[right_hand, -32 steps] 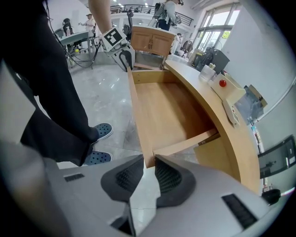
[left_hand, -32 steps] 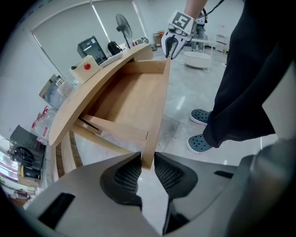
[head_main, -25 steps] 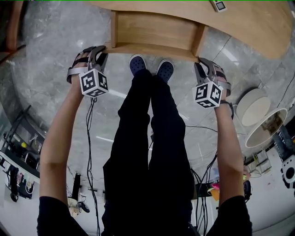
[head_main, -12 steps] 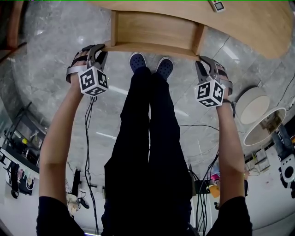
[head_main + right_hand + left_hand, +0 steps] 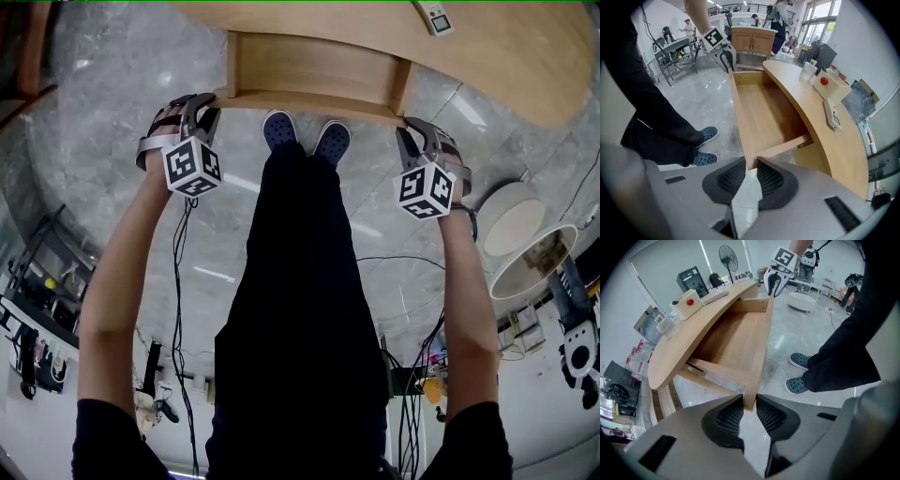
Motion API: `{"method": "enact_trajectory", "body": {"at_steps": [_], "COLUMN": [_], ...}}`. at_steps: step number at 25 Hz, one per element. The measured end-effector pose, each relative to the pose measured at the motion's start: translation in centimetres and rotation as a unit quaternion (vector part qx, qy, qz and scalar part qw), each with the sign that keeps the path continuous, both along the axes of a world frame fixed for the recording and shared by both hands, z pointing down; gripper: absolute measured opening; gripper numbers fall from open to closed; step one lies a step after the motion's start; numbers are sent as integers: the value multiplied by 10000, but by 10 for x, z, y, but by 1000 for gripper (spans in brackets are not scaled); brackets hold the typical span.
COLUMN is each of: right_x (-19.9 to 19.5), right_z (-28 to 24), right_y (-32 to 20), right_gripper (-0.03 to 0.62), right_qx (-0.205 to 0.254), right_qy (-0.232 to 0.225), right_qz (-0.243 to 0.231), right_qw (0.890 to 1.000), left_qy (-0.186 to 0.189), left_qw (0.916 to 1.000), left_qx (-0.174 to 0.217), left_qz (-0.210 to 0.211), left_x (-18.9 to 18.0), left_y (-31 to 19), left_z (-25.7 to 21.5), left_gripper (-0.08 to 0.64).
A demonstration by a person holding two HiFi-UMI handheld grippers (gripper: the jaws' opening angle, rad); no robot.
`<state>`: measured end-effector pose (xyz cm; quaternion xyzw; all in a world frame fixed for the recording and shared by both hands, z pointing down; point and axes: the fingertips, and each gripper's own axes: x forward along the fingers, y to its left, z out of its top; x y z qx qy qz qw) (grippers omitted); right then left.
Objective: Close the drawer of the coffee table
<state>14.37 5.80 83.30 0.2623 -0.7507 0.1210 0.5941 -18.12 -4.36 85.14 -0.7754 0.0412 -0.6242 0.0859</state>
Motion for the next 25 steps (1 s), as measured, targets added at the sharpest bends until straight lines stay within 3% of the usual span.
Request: {"method": "enact_trajectory", "body": {"at_steps": [9,25], "right_x": [2,14], "right_z": [-1,1], "right_y": [-8,-46], "right_gripper": [86,89], "right_qx": [7,260], "right_qy": [-13,-82], "right_qz": [-81,354], "right_qw": [10000,9990], "left_qy": [-42,6], "left_qw": [9999,9968], "left_qx": [66,225], "left_qz": [-143,-763], "left_x": [1,13], "left_y": [-8,-49], "left_z": [-1,1], "left_gripper": [101,106]}}
